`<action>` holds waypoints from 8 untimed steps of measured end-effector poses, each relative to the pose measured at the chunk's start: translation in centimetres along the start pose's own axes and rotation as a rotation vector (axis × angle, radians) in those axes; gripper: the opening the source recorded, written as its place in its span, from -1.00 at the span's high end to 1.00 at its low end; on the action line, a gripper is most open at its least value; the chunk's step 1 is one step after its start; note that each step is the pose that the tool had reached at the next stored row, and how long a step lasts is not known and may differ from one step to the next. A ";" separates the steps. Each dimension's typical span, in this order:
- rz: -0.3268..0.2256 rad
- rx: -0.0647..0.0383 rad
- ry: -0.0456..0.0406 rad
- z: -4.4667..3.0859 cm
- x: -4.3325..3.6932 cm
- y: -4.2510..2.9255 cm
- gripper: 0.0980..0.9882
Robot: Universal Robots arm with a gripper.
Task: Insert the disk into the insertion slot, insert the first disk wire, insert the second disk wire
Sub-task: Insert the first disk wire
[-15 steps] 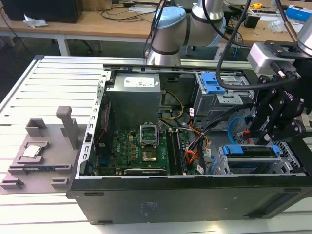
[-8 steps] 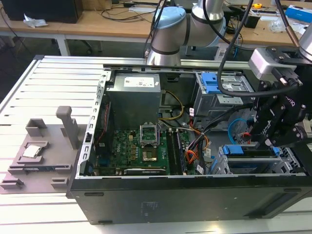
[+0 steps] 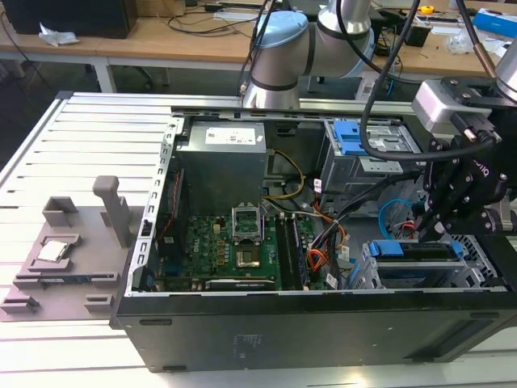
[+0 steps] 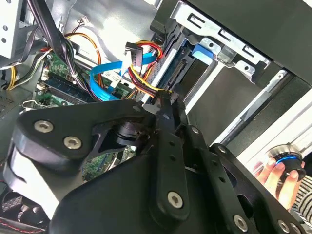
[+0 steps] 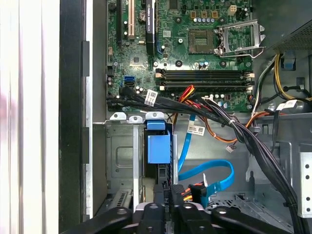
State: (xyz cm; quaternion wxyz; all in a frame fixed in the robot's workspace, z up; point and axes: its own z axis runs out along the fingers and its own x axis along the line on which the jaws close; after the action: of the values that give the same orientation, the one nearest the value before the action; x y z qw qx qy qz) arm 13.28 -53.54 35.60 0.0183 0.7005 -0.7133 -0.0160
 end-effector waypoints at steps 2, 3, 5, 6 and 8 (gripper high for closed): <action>0.000 0.000 0.0000 0.01 0.00 0.00 0.85; 0.000 0.000 0.0000 0.01 0.00 -0.01 0.85; 0.000 0.000 -0.0003 0.04 0.00 -0.22 0.85; 0.000 -0.002 0.0000 0.09 -0.02 -0.80 0.85; 0.000 -0.005 0.0000 0.39 -0.03 -1.31 0.85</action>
State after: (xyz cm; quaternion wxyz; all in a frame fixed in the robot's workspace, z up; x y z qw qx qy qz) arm 14.57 -53.54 35.15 0.0199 0.7004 -0.7132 -0.0177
